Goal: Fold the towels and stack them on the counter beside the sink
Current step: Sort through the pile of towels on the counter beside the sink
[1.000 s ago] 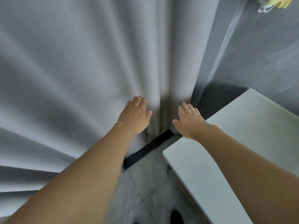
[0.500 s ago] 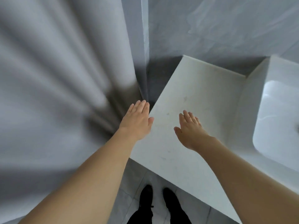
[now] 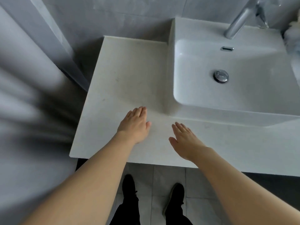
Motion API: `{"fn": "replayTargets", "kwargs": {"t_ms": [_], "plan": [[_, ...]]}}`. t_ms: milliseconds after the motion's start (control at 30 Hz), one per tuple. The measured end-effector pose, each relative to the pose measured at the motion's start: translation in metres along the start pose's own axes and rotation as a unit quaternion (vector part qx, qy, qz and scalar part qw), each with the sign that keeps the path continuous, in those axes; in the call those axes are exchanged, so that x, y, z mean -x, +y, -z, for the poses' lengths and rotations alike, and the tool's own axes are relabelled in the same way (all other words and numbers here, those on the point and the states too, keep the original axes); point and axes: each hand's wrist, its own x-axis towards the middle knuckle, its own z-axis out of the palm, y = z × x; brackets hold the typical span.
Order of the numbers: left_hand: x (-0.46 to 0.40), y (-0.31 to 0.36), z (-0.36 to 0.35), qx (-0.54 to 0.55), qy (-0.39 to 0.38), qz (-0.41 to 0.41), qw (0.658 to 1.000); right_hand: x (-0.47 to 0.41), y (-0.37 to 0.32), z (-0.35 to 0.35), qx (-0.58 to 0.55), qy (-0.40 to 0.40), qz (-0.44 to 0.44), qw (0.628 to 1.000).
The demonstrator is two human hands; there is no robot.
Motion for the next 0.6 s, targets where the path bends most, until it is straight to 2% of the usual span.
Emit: {"fn": "replayTargets", "kwargs": {"t_ms": [267,600], "plan": [[0.002,0.157,-0.028,0.030,-0.020,-0.001,0.999,0.065,0.150,0.010,-0.018,0.014,-0.053,0.998],[-0.024,0.292,-0.036,0.050,-0.064,-0.076,0.994,0.089,0.251,0.028,-0.052,0.046,-0.080,0.994]]}}
